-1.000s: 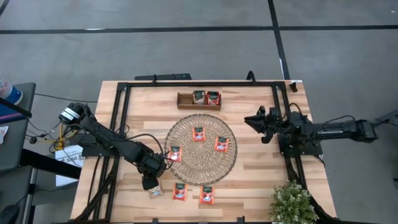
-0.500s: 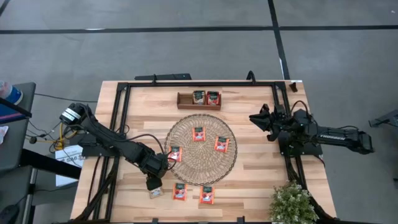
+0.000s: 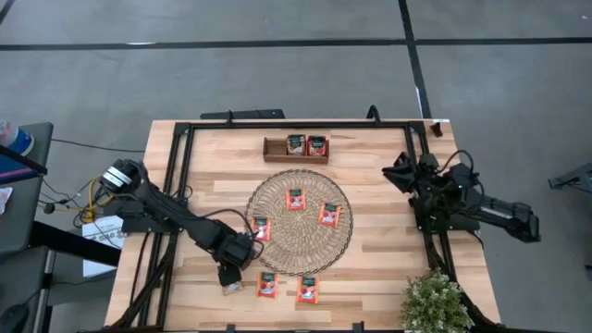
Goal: Pick & Place Tea
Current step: Put the brown tea bag into the middle section of the wooden organizer
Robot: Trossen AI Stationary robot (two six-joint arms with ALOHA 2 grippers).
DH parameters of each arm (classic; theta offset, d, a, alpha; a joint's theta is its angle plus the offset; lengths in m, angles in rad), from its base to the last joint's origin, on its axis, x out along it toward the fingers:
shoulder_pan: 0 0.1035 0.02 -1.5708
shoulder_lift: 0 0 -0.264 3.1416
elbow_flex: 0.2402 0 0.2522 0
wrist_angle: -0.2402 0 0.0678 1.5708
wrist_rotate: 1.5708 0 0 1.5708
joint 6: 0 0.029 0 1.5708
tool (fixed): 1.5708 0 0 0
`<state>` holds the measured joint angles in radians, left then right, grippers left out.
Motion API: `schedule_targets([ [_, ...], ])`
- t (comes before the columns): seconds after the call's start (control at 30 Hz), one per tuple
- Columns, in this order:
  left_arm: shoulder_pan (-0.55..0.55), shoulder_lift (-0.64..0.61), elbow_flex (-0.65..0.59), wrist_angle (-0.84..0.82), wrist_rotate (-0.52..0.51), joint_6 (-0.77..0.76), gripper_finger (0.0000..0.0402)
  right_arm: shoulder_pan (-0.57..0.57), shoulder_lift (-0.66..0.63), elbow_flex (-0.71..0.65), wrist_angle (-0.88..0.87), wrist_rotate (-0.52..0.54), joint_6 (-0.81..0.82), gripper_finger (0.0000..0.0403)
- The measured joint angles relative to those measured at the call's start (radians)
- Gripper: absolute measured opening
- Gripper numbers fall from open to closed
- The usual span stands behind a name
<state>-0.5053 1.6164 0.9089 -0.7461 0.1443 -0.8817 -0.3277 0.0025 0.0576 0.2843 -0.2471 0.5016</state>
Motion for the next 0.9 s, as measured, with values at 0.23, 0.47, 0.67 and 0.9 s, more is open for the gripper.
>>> schedule_targets([
  [0.23,-0.003,0.038,0.0,0.052,0.027,0.014,0.0188,0.024,0.0,0.001,-0.028,0.005,0.016,0.0067],
  [0.47,-0.044,0.037,0.0,0.059,0.03,0.005,0.0188,0.034,0.0,0.001,-0.049,0.008,0.016,0.0067],
  [0.67,-0.071,0.037,0.0,0.06,-0.032,-0.023,0.0188,0.034,0.0,0.001,-0.045,0.01,0.015,0.0067],
  [0.9,-0.071,0.047,0.0,0.063,-0.07,-0.029,0.0188,0.034,0.0,0.001,-0.045,0.01,0.015,0.0067],
])
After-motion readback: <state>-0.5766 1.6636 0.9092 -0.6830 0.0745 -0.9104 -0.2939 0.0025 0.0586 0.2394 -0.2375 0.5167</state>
